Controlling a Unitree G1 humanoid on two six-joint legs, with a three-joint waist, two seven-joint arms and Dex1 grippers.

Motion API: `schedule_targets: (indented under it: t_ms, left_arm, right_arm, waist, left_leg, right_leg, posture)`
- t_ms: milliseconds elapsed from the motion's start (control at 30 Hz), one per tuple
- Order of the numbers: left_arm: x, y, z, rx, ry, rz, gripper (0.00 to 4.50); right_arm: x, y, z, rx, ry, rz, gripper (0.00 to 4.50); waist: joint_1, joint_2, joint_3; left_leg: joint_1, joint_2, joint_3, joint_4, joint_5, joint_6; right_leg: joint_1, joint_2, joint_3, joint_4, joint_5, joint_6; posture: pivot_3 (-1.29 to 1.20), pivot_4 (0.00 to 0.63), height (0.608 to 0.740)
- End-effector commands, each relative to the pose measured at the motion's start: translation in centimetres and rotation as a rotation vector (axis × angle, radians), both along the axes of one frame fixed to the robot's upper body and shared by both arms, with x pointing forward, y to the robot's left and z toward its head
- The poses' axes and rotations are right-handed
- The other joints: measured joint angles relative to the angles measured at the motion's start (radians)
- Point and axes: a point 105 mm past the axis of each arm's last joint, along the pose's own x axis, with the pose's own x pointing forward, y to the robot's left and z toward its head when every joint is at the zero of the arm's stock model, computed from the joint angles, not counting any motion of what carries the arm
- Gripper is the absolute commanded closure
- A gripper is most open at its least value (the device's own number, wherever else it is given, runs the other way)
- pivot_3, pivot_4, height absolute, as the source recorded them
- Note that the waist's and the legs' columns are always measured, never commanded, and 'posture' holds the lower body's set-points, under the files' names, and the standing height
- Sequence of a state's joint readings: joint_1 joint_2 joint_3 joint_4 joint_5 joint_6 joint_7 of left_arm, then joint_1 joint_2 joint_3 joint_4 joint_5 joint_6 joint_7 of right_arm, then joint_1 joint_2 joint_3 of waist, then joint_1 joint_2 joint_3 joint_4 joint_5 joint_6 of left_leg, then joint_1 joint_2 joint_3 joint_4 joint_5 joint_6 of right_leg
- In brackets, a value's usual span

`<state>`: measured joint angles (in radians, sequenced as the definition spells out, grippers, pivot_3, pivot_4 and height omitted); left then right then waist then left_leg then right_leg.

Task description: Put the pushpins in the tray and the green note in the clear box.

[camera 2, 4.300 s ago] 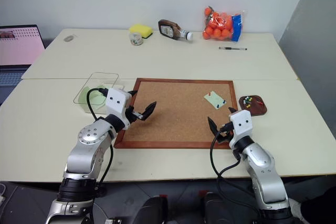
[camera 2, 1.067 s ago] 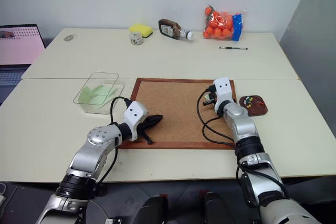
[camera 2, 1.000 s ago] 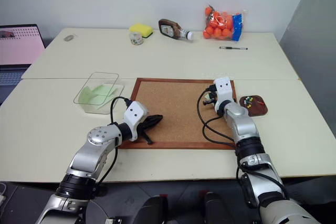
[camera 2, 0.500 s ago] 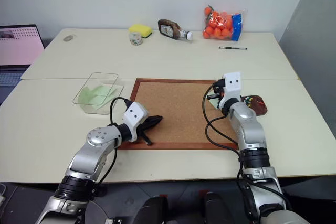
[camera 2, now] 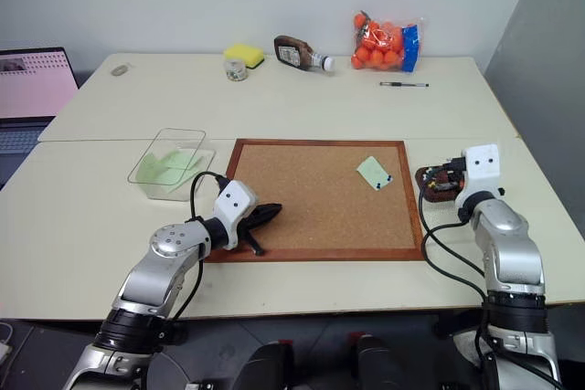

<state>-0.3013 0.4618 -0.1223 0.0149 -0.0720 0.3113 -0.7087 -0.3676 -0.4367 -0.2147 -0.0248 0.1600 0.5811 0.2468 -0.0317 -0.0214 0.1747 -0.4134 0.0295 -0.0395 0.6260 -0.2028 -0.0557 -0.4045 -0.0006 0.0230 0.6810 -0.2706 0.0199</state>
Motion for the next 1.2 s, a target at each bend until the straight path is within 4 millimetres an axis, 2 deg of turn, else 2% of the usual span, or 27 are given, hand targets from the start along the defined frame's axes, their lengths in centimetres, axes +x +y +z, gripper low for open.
schedule_targets:
  t_ms: [33,133,233,300,533,733,1033,1200]
  left_arm:
    - [-0.4,-0.2,-1.7,0.030,0.061,-0.015,4.50]
    - [-0.4,-0.2,-1.7,0.029,0.059,-0.015,4.50]
    - [-0.3,-0.3,-1.8,0.029,0.058,-0.016,4.50]
    - [-0.3,-0.2,-1.8,0.029,0.057,-0.015,4.50]
    - [-0.3,-0.2,-1.8,0.032,0.054,-0.014,4.50]
    - [-0.2,-0.4,-1.8,0.034,0.052,-0.021,4.50]
    - [-0.2,-0.4,-1.8,0.036,0.050,-0.024,4.50]
    - [-0.2,-0.4,-1.8,0.039,0.048,-0.025,4.50]
  right_arm:
    - [0.0,-0.5,0.2,0.001,0.000,-0.008,4.49]
    - [0.0,-0.5,-0.4,0.014,0.019,-0.003,4.49]
    - [0.1,-0.6,-0.8,0.014,0.030,-0.006,3.90]
    - [0.1,-0.7,-0.9,0.012,0.032,-0.010,3.33]
    - [-0.1,-0.7,-1.0,-0.001,0.038,-0.009,1.98]
    - [-0.5,-0.8,-1.9,-0.031,0.068,-0.017,0.74]
    - [-0.4,-1.2,-2.0,-0.054,0.066,-0.046,0.74]
    - [-0.7,-0.5,-0.3,0.039,0.005,-0.008,0.74]
  waist:
    - [0.001,0.000,0.000]
    - [0.002,0.000,0.000]
    - [0.002,0.000,0.000]
    - [0.002,0.001,0.000]
    - [0.002,0.001,-0.001]
    - [0.003,0.001,-0.001]
    - [0.003,0.001,-0.001]
    - [0.003,0.001,-0.001]
  left_leg:
    - [0.000,0.000,0.000,0.000,0.000,0.000]
    - [0.000,0.000,0.000,0.000,0.000,0.000]
    - [0.000,0.000,0.000,0.000,0.000,0.000]
    - [0.000,0.000,0.000,0.000,0.000,0.000]
    - [0.000,0.000,0.000,0.000,0.000,0.000]
    - [0.000,0.000,0.000,0.000,0.000,0.000]
    - [0.000,0.000,0.000,0.001,0.000,0.000]
    - [0.000,0.000,0.000,0.001,0.000,0.000]
  right_leg:
    - [0.000,0.000,0.000,0.000,0.000,0.000]
    - [0.000,0.000,0.000,0.000,0.000,0.000]
    - [0.000,0.000,0.000,0.000,0.000,0.000]
    - [0.000,0.000,0.000,0.000,0.000,0.000]
    - [0.000,0.000,0.000,0.000,0.000,0.000]
    - [0.000,0.000,0.000,0.000,0.000,0.000]
    - [0.000,0.000,0.000,0.000,0.000,0.001]
    - [0.000,0.000,0.000,0.000,0.000,0.001]
  posture:
    - [0.00,0.150,0.740]
    - [0.00,0.150,0.740]
    - [0.00,0.150,0.740]
    - [0.00,0.150,0.740]
    - [0.00,0.150,0.740]
    - [0.00,0.150,0.740]
    - [0.00,0.150,0.740]
    - [0.00,0.150,0.740]
